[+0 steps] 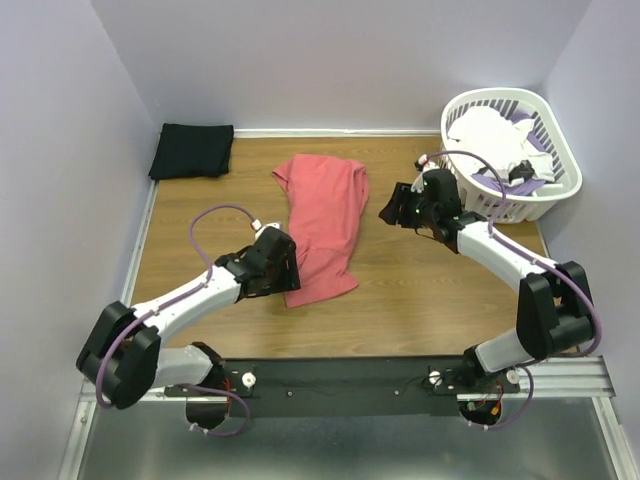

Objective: Fold and stack the t-shirts
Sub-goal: Flatten the tshirt out

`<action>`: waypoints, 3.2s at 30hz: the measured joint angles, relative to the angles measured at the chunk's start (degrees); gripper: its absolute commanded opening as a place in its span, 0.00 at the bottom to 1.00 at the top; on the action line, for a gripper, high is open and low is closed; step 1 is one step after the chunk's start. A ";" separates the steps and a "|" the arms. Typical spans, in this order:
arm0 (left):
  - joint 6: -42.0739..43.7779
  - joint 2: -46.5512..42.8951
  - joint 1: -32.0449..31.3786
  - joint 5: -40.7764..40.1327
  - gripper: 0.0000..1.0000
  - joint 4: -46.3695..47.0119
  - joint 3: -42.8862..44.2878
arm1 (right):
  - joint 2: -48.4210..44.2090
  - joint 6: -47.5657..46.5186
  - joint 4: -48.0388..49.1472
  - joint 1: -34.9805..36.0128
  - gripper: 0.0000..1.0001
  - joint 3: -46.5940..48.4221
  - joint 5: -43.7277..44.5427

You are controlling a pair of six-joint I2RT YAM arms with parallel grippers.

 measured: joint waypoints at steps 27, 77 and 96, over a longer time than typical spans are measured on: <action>-6.51 14.84 -9.73 -9.70 0.08 -6.14 5.90 | -8.00 -1.60 -0.76 0.02 0.61 -7.30 -1.70; 17.75 10.69 19.32 -17.35 0.00 -19.39 60.92 | 24.26 -1.77 12.98 5.64 0.00 9.97 1.01; 20.76 -8.44 24.61 -15.21 0.00 -14.29 45.13 | 4.96 -19.19 -9.90 1.62 0.55 18.67 22.34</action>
